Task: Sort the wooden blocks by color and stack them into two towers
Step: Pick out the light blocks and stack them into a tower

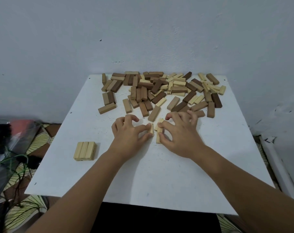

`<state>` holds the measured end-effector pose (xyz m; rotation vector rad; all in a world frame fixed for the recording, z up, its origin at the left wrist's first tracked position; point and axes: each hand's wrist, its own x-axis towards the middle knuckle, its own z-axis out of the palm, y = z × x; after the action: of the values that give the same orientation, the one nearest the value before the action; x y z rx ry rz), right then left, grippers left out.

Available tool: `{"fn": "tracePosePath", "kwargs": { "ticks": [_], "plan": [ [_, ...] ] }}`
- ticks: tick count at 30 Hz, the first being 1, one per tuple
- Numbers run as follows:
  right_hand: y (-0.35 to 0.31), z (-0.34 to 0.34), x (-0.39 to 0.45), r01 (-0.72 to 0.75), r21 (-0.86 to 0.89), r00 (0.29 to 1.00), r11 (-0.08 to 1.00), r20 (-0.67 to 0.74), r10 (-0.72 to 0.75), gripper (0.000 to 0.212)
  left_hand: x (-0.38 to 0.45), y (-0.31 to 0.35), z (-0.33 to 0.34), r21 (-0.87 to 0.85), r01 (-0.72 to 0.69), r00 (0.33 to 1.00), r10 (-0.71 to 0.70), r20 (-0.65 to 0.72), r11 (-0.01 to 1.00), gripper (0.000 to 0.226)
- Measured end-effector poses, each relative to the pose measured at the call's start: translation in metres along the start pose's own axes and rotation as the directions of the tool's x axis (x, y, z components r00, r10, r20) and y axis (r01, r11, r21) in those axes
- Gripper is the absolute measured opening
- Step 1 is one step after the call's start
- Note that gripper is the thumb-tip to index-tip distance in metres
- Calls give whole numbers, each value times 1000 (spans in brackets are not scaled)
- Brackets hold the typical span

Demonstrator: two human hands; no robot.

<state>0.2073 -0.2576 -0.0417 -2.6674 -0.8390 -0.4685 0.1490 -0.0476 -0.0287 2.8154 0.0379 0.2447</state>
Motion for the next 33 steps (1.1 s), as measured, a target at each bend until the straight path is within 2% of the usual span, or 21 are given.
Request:
{"fn": "tracePosePath", "kwargs": {
  "ticks": [6,12,16,19,22,27,31,33],
  "plan": [
    [-7,-8,-31,-43,55,999,998,17,42,28,-31,3,-4,-20,-10,1000,10,26,1000,35],
    [-19,-27,-70,-22,158,982,987,190,-8,41,-72,13,-9,-89,-14,991,26,131,996,39],
    [-20,-33,-88,-84,260,984,962,174,39,32,-92,10,-7,-277,1,986,45,159,961,45],
    [-18,-37,-89,-145,292,979,946,179,95,32,-97,8,-3,-369,29,993,16,118,929,49],
    [-20,-39,-89,-135,319,979,938,190,76,34,-97,8,1,-363,16,997,15,81,932,51],
    [-26,-35,-97,-32,246,984,969,177,-13,46,-101,5,10,-317,-45,999,42,-16,948,46],
    [-29,-34,-102,15,209,997,978,77,-32,44,-102,7,13,-231,-82,996,73,-48,969,44],
    [-28,-33,-103,-19,217,999,976,51,8,44,-102,8,13,-177,-95,995,92,-27,980,45]
  ]
}}
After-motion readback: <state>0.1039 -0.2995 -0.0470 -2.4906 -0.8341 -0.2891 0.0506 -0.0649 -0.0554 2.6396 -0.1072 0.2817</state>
